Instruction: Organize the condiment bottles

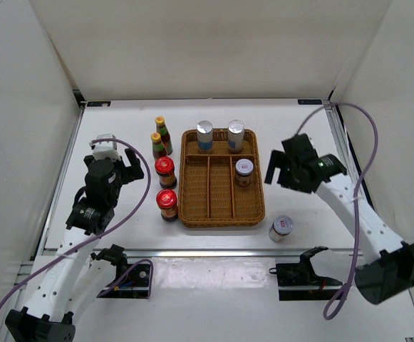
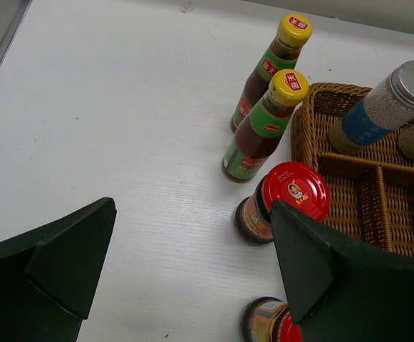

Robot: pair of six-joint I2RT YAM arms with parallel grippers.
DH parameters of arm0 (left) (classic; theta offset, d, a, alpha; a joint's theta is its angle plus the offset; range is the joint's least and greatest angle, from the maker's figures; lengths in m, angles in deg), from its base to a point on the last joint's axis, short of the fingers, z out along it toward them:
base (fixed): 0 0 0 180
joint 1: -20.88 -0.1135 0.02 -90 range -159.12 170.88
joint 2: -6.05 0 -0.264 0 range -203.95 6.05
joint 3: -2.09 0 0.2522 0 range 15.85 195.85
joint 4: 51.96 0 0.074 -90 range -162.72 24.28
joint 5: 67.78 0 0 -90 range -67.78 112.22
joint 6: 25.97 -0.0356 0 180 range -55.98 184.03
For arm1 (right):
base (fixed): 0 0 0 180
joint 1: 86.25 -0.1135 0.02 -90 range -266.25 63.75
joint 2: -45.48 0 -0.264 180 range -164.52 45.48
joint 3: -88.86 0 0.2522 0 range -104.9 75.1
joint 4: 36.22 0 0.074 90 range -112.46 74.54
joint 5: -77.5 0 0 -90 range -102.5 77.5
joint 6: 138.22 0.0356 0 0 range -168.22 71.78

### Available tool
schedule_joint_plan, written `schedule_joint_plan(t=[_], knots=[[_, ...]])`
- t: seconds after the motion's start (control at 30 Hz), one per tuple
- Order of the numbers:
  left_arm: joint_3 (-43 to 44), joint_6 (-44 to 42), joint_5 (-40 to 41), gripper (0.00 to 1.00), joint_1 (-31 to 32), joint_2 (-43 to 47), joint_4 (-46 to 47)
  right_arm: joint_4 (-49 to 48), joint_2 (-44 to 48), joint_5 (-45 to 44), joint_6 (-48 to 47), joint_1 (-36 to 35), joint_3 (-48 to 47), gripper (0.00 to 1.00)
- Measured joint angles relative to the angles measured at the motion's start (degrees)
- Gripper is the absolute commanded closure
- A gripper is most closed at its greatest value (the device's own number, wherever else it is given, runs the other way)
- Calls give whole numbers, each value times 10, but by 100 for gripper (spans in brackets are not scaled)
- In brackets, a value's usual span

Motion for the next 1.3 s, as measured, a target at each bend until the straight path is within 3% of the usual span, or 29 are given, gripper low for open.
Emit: schedule_joint_plan(t=[0.23, 0.4, 0.53, 0.7, 0.83, 0.87, 1.13, 1.3], knots=[[0, 0, 0, 0, 0, 9, 0, 56, 88, 50, 74, 56, 183, 0], [0, 0, 0, 0, 0, 10, 0, 63, 93, 82, 110, 57, 207, 0], [0, 0, 0, 0, 0, 10, 0, 46, 60, 103, 129, 57, 216, 14], [0, 0, 0, 0, 0, 15, 0, 32, 38, 120, 144, 57, 246, 42], [0, 0, 0, 0, 0, 16, 0, 35, 65, 123, 156, 57, 247, 60], [0, 0, 0, 0, 0, 16, 0, 37, 80, 121, 159, 57, 246, 68], [0, 0, 0, 0, 0, 16, 0, 96, 147, 70, 158, 57, 170, 82], [0, 0, 0, 0, 0, 16, 0, 64, 144, 78, 132, 56, 121, 88]])
